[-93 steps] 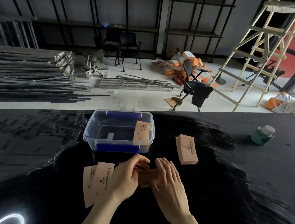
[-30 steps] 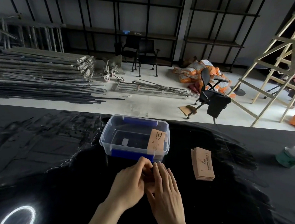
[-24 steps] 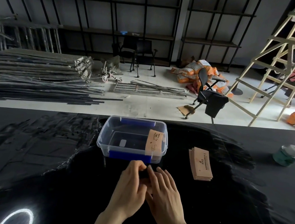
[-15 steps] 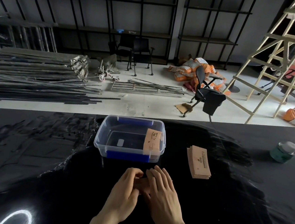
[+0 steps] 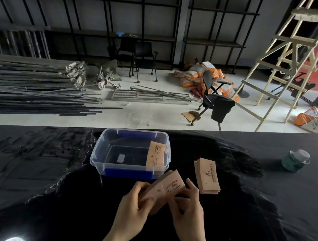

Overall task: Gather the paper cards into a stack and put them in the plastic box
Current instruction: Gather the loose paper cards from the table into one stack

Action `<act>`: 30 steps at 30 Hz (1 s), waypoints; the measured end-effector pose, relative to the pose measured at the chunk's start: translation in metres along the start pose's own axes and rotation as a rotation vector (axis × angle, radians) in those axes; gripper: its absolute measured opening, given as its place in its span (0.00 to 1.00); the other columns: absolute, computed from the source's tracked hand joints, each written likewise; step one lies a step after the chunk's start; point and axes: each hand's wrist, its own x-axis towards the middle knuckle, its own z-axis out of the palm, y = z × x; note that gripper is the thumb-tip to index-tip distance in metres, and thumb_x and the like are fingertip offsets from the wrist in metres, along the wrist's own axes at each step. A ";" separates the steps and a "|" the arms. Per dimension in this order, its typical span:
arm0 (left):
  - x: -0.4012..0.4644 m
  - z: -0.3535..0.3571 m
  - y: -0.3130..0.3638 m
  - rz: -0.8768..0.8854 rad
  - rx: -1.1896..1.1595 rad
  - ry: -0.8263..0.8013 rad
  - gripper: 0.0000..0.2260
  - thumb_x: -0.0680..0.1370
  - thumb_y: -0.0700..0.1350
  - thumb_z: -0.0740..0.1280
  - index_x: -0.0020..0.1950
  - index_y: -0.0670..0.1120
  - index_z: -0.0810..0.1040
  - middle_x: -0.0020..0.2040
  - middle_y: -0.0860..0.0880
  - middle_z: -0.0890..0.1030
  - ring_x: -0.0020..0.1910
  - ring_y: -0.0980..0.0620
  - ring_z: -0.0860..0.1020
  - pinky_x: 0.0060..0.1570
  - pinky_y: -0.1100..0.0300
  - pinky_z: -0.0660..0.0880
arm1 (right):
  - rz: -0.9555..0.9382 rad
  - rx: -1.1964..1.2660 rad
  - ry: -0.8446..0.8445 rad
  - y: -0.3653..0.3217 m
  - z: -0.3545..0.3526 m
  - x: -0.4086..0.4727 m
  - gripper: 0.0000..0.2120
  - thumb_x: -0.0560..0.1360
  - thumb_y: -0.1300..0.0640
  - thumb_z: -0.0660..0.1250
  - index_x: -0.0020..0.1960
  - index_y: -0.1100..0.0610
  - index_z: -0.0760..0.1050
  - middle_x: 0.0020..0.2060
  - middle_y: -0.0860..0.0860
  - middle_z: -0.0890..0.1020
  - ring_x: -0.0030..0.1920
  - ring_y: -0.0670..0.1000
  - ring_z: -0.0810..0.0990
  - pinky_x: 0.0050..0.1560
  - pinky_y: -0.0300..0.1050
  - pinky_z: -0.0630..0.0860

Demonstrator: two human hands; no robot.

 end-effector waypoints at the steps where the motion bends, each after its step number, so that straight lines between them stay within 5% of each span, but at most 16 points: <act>1: 0.001 0.006 0.005 -0.020 -0.063 -0.011 0.12 0.78 0.47 0.72 0.59 0.57 0.74 0.56 0.58 0.82 0.51 0.64 0.82 0.46 0.70 0.81 | 0.105 0.160 -0.019 -0.003 -0.003 0.001 0.25 0.74 0.61 0.76 0.68 0.48 0.72 0.54 0.50 0.86 0.49 0.45 0.87 0.46 0.43 0.84; 3: 0.005 0.019 0.013 -0.059 -0.150 -0.065 0.12 0.78 0.48 0.72 0.58 0.57 0.75 0.56 0.57 0.82 0.53 0.62 0.82 0.46 0.69 0.81 | 0.232 0.376 0.025 -0.008 -0.012 0.003 0.16 0.75 0.62 0.75 0.60 0.50 0.78 0.48 0.53 0.88 0.47 0.49 0.88 0.45 0.45 0.84; 7: 0.024 0.039 0.040 -0.127 -0.204 -0.184 0.12 0.78 0.55 0.70 0.59 0.56 0.76 0.55 0.57 0.84 0.53 0.60 0.83 0.49 0.65 0.81 | 0.246 0.494 0.092 -0.005 -0.035 0.015 0.14 0.77 0.64 0.73 0.60 0.53 0.79 0.46 0.54 0.89 0.48 0.53 0.89 0.50 0.56 0.85; 11: 0.056 0.068 0.064 -0.196 -0.111 -0.183 0.12 0.78 0.56 0.69 0.59 0.52 0.78 0.54 0.54 0.83 0.49 0.60 0.81 0.45 0.66 0.79 | 0.214 0.343 0.160 0.005 -0.064 0.045 0.14 0.77 0.63 0.73 0.60 0.51 0.81 0.45 0.52 0.89 0.45 0.49 0.89 0.43 0.47 0.86; 15: 0.089 0.106 0.078 -0.254 0.050 -0.160 0.16 0.76 0.60 0.69 0.59 0.53 0.81 0.55 0.52 0.85 0.53 0.52 0.83 0.57 0.52 0.82 | 0.189 0.089 0.257 0.016 -0.086 0.086 0.13 0.75 0.60 0.75 0.59 0.52 0.84 0.44 0.48 0.88 0.41 0.43 0.86 0.35 0.32 0.79; 19: 0.102 0.130 0.094 -0.228 0.217 -0.064 0.16 0.75 0.61 0.68 0.56 0.53 0.81 0.54 0.52 0.86 0.54 0.49 0.84 0.52 0.56 0.79 | 0.227 -0.088 0.267 0.028 -0.095 0.122 0.09 0.74 0.58 0.75 0.54 0.52 0.86 0.43 0.48 0.88 0.40 0.42 0.84 0.33 0.25 0.72; 22: 0.105 0.139 0.097 -0.243 0.303 0.021 0.16 0.76 0.62 0.66 0.57 0.54 0.75 0.58 0.50 0.81 0.57 0.47 0.81 0.55 0.51 0.79 | 0.269 -0.249 0.217 0.040 -0.094 0.136 0.09 0.75 0.53 0.74 0.54 0.51 0.86 0.47 0.49 0.88 0.44 0.47 0.83 0.40 0.34 0.73; 26: 0.113 0.146 0.093 -0.353 0.287 -0.014 0.29 0.76 0.64 0.66 0.70 0.48 0.71 0.67 0.45 0.78 0.64 0.43 0.79 0.60 0.51 0.76 | 0.328 -0.283 0.126 0.055 -0.093 0.143 0.15 0.75 0.47 0.71 0.59 0.51 0.82 0.52 0.52 0.86 0.52 0.53 0.83 0.51 0.45 0.78; 30: 0.122 0.144 0.095 -0.450 0.106 -0.074 0.30 0.71 0.61 0.72 0.69 0.49 0.73 0.64 0.46 0.81 0.61 0.44 0.81 0.59 0.53 0.77 | 0.379 -0.252 0.005 0.054 -0.091 0.148 0.11 0.77 0.48 0.69 0.55 0.51 0.83 0.48 0.49 0.87 0.47 0.51 0.85 0.49 0.48 0.82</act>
